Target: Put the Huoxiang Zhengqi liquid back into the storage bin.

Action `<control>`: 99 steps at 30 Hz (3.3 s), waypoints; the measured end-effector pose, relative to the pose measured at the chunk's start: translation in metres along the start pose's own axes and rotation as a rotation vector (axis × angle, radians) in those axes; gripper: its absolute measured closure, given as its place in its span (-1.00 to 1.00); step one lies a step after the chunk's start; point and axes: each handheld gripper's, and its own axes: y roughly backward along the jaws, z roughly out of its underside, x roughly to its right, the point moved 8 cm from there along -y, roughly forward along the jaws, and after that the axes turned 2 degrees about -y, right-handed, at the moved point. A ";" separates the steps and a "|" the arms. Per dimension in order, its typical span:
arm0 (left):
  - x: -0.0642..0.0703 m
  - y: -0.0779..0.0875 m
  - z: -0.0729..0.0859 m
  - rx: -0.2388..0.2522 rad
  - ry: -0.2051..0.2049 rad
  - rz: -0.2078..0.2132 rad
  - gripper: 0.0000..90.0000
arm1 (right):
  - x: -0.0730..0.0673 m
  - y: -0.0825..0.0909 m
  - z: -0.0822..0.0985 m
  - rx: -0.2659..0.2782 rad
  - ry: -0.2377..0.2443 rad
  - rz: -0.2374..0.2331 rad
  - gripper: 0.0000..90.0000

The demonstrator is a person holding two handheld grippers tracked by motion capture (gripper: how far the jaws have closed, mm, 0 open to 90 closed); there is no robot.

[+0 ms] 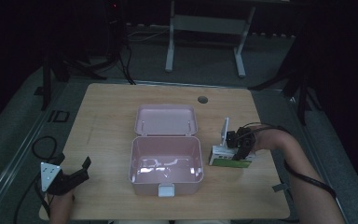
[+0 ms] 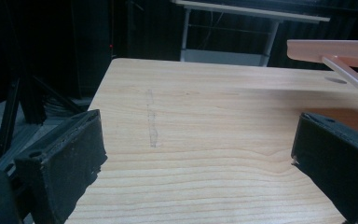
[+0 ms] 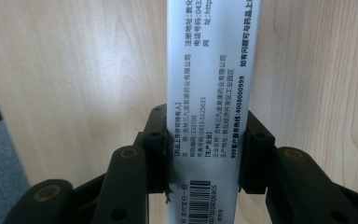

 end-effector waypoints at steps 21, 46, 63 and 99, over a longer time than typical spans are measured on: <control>0.000 0.000 0.000 -0.001 0.000 -0.004 -0.94 | -0.017 0.056 -0.002 0.010 -0.025 0.036 0.38; 0.000 0.000 0.000 -0.002 0.001 -0.007 -0.94 | -0.035 0.112 -0.009 0.039 -0.010 0.055 0.38; 0.000 0.000 0.000 -0.003 0.000 -0.007 -0.94 | -0.039 0.132 -0.040 0.071 0.008 0.045 0.38; -0.001 0.000 0.000 0.003 0.009 -0.001 -0.94 | -0.068 0.123 -0.165 0.030 0.150 0.019 0.38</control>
